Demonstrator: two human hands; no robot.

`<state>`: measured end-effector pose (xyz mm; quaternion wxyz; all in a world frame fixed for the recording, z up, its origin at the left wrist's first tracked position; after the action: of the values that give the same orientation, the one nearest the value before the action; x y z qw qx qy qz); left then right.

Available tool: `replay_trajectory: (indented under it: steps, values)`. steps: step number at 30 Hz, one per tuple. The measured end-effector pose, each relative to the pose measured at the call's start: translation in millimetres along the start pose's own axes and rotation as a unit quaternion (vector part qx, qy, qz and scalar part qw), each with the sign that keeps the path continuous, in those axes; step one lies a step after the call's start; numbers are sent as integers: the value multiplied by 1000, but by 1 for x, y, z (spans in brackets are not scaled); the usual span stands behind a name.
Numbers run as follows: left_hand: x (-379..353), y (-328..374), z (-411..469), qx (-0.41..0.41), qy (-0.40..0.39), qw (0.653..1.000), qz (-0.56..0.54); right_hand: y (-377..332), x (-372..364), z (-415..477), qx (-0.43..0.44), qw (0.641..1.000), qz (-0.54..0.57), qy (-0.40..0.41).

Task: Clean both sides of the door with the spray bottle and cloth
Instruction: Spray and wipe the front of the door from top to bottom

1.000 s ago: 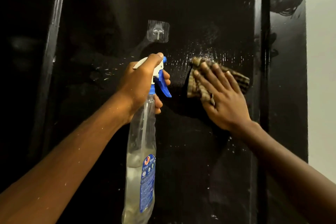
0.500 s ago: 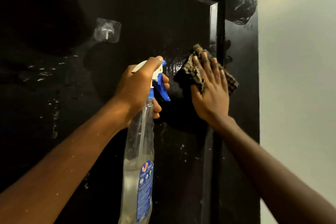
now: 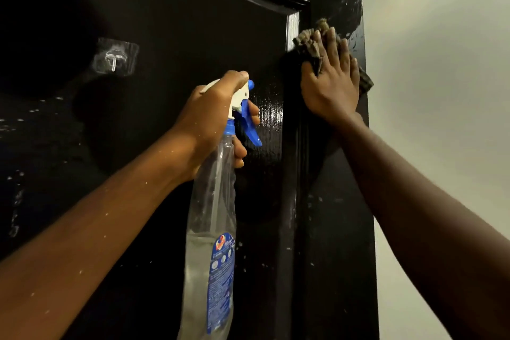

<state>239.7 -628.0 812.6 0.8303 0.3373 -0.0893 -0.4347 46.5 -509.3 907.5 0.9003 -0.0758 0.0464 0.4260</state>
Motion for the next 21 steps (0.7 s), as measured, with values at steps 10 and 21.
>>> replay_trajectory:
  steps: [10,21]
  values:
    - [-24,-12,9,27,-7,999,-15,42,19,-26,218,974,26,-60]
    - [-26,-17,4,46,6,998,-45,37,11,9,-52,999,12,7]
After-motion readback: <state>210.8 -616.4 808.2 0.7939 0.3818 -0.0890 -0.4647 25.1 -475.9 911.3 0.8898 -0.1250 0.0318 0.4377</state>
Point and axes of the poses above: each hand's wrist, its own z-axis towards the middle knuckle, its own x-axis out of the back of the hand, y = z × x, the point moved 1 cm from there along z, towards the middle knuckle, and after that the axes turned 15 degrees about y, right-handed, at the moved point
